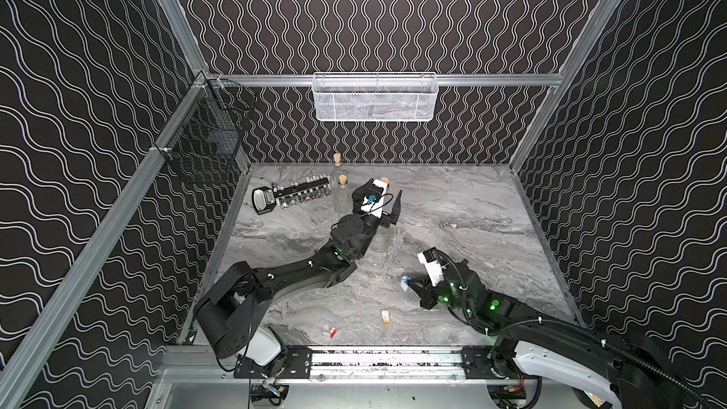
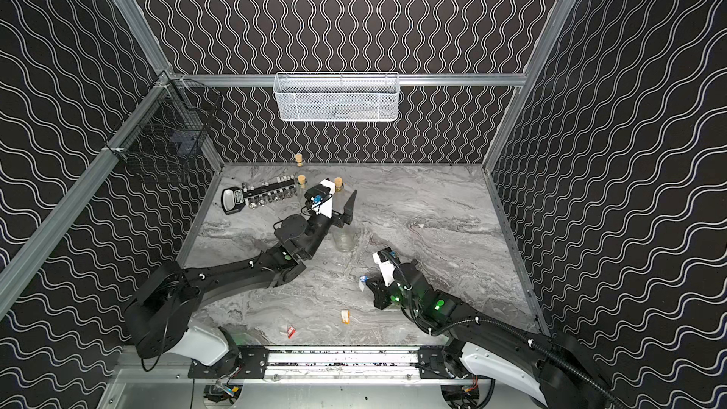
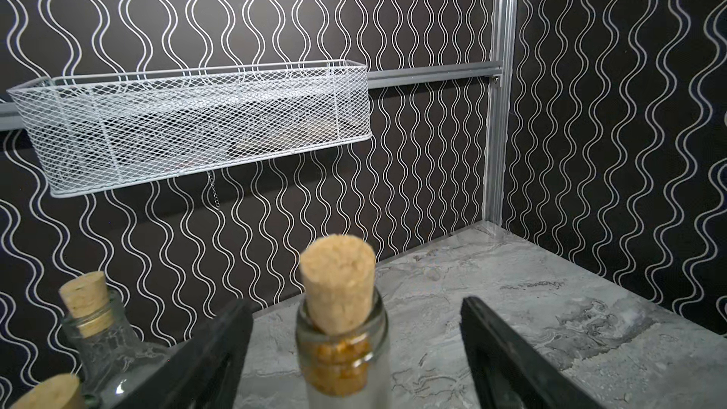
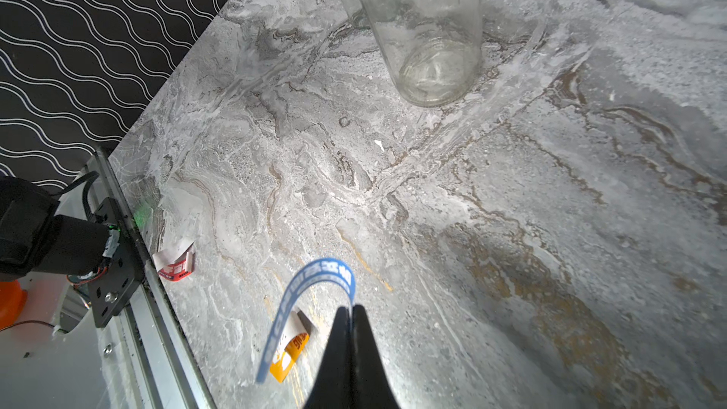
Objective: Remove the label from the bottle
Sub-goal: Place the bottle at the center of the board, then place the label at the center of the board.
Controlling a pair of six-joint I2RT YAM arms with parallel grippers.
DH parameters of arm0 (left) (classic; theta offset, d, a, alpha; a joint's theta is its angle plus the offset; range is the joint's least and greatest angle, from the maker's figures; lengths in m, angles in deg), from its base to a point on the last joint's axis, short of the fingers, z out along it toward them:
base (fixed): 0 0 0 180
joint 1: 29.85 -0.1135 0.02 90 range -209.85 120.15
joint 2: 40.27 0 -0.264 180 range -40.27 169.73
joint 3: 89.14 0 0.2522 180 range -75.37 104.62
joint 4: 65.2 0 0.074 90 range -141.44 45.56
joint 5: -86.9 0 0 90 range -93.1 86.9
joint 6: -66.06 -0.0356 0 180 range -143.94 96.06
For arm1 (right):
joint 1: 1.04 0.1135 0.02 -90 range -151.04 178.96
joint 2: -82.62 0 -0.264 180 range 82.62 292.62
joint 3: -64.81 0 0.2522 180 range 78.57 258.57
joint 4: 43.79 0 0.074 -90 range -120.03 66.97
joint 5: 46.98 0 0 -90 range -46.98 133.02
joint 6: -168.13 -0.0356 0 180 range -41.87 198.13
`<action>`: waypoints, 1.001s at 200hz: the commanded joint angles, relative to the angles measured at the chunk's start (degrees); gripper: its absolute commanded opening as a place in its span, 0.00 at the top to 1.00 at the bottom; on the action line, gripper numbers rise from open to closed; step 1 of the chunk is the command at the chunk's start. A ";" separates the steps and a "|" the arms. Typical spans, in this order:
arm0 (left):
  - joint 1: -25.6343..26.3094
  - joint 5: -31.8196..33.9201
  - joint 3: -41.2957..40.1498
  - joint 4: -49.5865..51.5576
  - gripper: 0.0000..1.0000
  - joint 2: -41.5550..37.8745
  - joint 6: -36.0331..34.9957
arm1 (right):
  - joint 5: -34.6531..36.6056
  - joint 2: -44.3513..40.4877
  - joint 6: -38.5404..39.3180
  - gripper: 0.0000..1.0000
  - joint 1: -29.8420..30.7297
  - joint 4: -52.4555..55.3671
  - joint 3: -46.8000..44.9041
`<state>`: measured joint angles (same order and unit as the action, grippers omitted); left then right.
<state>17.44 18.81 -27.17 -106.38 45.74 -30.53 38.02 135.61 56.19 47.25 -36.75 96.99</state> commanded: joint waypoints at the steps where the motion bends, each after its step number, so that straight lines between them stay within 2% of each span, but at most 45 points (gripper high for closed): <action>1: -0.23 -0.10 0.90 0.72 0.05 -2.39 -2.43 | -0.79 -0.18 -0.96 1.00 -0.50 2.82 1.11; 12: -0.27 -0.44 1.31 3.00 0.01 -4.21 -3.13 | -1.34 -0.08 -1.03 1.00 -0.87 3.79 1.49; 58: -0.26 -4.93 2.11 17.36 0.01 -15.20 -3.44 | -5.26 0.93 -0.55 1.00 -3.42 9.67 4.87; 84: -0.31 -8.35 2.55 30.58 0.01 -23.70 -4.09 | -8.38 2.34 -0.11 1.00 -5.76 13.68 7.56; 105: -0.35 -13.12 3.03 42.19 0.01 -30.57 -7.38 | -11.17 3.47 -0.42 1.00 -7.21 16.36 9.56; 128: -0.35 -14.88 2.51 52.83 0.01 -38.06 -11.00 | -13.13 4.63 -1.10 1.00 -7.57 19.47 11.69; 168: -0.30 -12.75 -6.45 53.92 0.01 -49.17 -13.40 | -16.02 6.79 -1.18 1.00 -7.65 27.54 15.90; 200: -0.35 -13.02 -9.23 54.33 0.01 -51.07 -12.98 | -18.55 8.04 -0.87 1.00 -7.71 34.79 18.18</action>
<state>17.16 5.74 -35.72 -52.94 -4.66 -42.55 22.44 142.93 55.58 39.55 -10.02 113.62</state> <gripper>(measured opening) 0.986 0.050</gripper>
